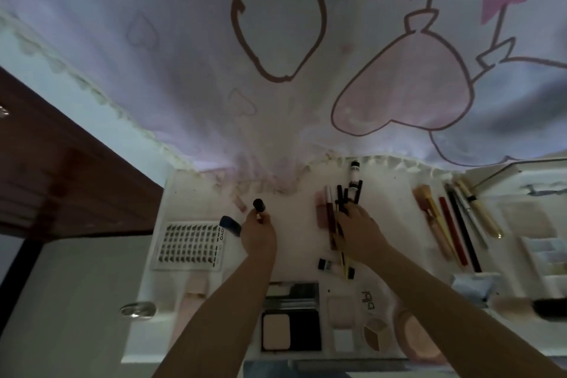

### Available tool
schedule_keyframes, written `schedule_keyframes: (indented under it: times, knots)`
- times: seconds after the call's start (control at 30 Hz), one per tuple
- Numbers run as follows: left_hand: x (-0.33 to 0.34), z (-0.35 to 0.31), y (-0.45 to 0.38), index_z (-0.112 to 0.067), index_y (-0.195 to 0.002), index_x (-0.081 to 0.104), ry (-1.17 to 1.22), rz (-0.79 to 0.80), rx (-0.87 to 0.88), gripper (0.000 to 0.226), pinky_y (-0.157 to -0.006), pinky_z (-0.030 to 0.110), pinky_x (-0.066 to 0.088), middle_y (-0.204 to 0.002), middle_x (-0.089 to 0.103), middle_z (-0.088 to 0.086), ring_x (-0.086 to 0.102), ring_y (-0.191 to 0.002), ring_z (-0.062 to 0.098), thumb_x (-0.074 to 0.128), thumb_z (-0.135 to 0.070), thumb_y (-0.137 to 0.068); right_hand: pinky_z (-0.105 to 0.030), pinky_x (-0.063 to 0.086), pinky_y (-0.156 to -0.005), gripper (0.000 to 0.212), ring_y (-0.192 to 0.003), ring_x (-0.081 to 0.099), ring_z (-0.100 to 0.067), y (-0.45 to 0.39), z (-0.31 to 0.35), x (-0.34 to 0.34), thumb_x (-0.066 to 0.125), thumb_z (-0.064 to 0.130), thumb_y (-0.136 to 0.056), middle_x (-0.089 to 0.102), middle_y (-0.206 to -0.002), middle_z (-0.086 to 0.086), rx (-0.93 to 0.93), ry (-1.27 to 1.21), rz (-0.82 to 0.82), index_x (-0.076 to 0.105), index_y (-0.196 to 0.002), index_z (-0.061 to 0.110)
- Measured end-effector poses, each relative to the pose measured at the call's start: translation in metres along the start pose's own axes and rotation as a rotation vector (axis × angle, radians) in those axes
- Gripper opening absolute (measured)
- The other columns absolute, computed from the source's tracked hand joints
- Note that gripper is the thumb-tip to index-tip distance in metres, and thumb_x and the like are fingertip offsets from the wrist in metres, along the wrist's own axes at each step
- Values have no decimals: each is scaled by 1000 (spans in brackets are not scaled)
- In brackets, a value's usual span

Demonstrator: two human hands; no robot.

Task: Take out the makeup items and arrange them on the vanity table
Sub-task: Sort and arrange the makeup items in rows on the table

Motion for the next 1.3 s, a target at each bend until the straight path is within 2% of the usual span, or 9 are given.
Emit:
schedule_keyframes:
  times: [0.2,0.43,0.6,0.67,0.77,0.87,1.03,1.13,1.3]
  knots:
    - [1,3,-9,-1,-116,52,86,-44,-4,29,-87,38,44,-113,59,21,55,-105,36,41,-18,-96,-30,40,-92,36,-113,44,-25,3,-1,-5,44,31,-91,50,-120,-8,38,-41,-56,48,-121,11]
    - [9,3,-1,2,-118,50,-31,40,-44,31,-86,33,43,-115,59,18,56,-104,32,50,-12,-91,-31,42,-85,34,-104,50,-26,-29,22,-20,36,24,-96,55,-113,-14,36,-87,-173,48,-122,7]
    - [11,9,24,-1,-132,40,-37,186,-17,44,-96,26,38,-130,50,14,48,-118,25,50,-14,-92,-35,44,-77,29,-106,50,-31,-58,32,-24,43,22,-93,48,-117,-16,126,-29,-67,46,-117,8]
    - [7,10,29,-3,-131,43,-104,243,52,42,-94,25,38,-129,52,13,50,-116,24,50,-17,-92,-32,41,-69,26,-102,53,-30,-65,36,-23,43,16,-91,49,-116,-16,137,-12,-23,47,-115,6]
    - [1,9,30,-6,-130,44,-184,325,145,41,-90,23,39,-127,53,11,51,-112,21,51,-21,-92,-26,38,-55,22,-77,52,-23,-69,40,-26,51,12,-85,57,-102,-15,135,-121,12,48,-105,5]
    - [-7,3,28,-9,-133,39,-254,392,236,48,-87,21,39,-128,51,9,52,-112,19,53,-25,-90,-23,32,-46,18,-58,42,-12,-59,38,-41,57,14,-78,50,-74,-4,228,-444,2,43,-88,10]
    - [-17,-35,43,-10,-139,28,-192,489,496,64,-84,19,40,-128,47,6,51,-105,14,59,-31,-87,-16,36,-38,16,-47,51,-12,-10,35,-95,59,9,-78,56,-63,0,253,-944,-68,58,-90,21]
    - [-31,-73,57,-9,-126,42,-109,452,773,38,-75,17,42,-112,55,5,50,-88,9,52,-23,-92,-14,32,-37,14,-44,49,-10,24,38,-129,58,10,-82,55,-61,-2,215,-981,-168,61,-70,16]
    - [-62,-129,82,-6,-101,50,-16,476,1121,11,-65,4,34,-85,44,-6,41,-73,7,40,-10,-96,-14,27,-38,27,-50,33,-11,72,53,-171,43,8,-86,38,-58,-1,233,-1041,-375,41,-60,13]
Point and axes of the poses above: each hand's wrist, its own y-axis away from the middle knuckle, its own x-axis out of the palm, z = x × y, the point moved 3 cm from there along -y, towards the middle knuckle
